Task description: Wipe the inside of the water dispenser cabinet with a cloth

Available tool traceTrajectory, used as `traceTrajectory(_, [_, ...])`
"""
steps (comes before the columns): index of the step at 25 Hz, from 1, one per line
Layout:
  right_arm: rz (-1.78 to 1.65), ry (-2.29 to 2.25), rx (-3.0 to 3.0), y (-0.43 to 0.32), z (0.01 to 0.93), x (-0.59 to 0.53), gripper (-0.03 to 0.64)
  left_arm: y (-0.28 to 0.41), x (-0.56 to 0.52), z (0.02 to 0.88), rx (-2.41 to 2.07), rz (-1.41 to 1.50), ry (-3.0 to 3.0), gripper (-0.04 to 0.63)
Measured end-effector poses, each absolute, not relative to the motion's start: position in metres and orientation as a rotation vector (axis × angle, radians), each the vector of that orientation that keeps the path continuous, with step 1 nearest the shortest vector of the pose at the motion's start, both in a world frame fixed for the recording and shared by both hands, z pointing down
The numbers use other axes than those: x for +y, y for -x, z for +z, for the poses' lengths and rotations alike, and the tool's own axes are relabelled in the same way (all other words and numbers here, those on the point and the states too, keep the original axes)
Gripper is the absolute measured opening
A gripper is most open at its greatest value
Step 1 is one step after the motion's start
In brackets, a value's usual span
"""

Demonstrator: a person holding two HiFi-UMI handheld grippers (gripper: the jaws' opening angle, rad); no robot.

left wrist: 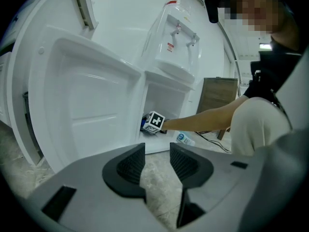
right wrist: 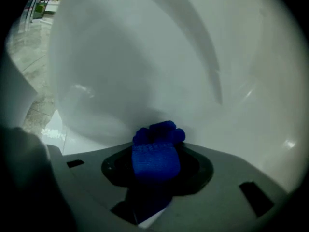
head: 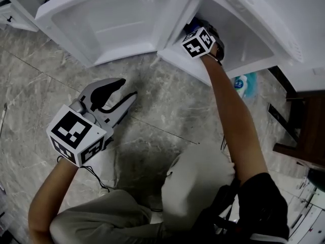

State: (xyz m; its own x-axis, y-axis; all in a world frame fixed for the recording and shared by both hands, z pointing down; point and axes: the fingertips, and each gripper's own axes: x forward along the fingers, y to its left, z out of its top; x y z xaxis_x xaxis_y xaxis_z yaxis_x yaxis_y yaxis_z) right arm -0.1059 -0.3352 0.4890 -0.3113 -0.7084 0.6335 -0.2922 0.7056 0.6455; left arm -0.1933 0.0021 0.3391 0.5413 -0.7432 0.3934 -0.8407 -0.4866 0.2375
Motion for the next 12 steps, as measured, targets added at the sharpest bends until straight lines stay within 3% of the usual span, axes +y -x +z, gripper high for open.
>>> traceTrajectory(7, [-0.445, -0.816, -1.924, 0.104, 0.487, -0.352, 0.153, 0.184, 0.001, 0.334, -1.289, 0.356, -2.389, 0.167])
traceTrajectory(12, [-0.312, -1.148, -2.199, 0.094, 0.447, -0.342, 0.154, 0.178, 0.000, 0.328, -1.288, 0.334, -2.389, 0.167])
